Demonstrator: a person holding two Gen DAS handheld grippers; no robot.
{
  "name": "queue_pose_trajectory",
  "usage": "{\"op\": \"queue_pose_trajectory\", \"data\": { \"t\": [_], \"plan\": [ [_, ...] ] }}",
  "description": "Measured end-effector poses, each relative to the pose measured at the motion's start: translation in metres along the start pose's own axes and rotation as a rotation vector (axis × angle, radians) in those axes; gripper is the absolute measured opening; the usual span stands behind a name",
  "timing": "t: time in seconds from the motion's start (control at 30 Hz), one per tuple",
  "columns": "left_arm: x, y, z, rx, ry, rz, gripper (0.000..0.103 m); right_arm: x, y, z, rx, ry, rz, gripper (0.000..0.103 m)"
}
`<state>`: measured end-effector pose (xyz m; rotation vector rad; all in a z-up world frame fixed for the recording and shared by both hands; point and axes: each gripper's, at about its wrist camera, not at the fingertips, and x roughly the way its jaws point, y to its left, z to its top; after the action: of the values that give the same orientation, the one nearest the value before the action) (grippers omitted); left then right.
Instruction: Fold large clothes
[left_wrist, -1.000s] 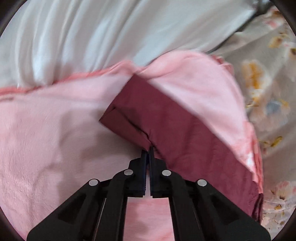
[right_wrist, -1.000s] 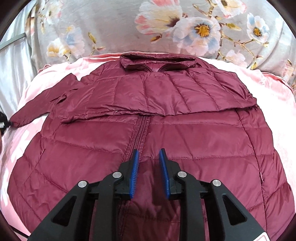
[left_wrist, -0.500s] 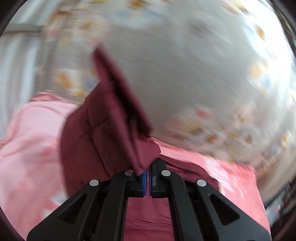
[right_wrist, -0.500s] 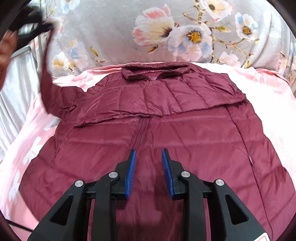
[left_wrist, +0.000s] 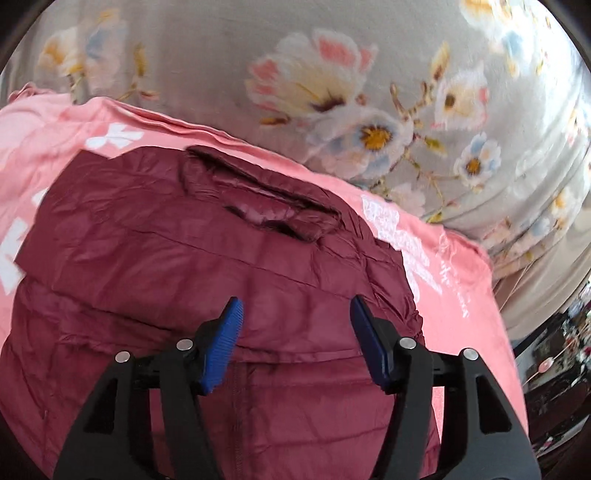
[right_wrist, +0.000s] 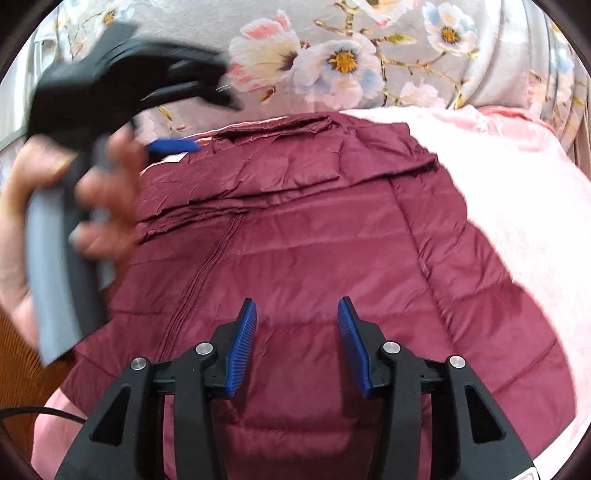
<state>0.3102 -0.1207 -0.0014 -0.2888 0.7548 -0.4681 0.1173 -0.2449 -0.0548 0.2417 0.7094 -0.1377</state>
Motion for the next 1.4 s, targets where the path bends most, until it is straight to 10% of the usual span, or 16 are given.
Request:
{"op": "queue_pose_trajectory", "data": {
  "t": [0.53,0.7,0.8,1.0,1.4],
  "plan": [
    [-0.042,0.261,0.008,-0.645,-0.022,0.069,0.058,0.106,-0.027,0.112,0.125,-0.024,-0.01,0.048],
    [-0.033,0.275,0.0,-0.726,-0.015,0.0,0.058,0.141,-0.036,0.116,0.192,0.045,-0.003,0.047],
    [-0.028,0.274,0.004,-0.737,-0.015,-0.01,0.058,0.146,-0.027,0.123,0.16,0.047,0.006,0.003],
    [-0.018,0.273,0.017,-0.742,-0.021,-0.01,0.058,0.082,-0.034,0.152,0.188,-0.207,-0.027,0.002],
    [0.002,0.262,0.009,-0.713,0.018,0.062,0.046,0.072,-0.031,0.169,0.046,-0.162,-0.057,0.002]
  ]
}}
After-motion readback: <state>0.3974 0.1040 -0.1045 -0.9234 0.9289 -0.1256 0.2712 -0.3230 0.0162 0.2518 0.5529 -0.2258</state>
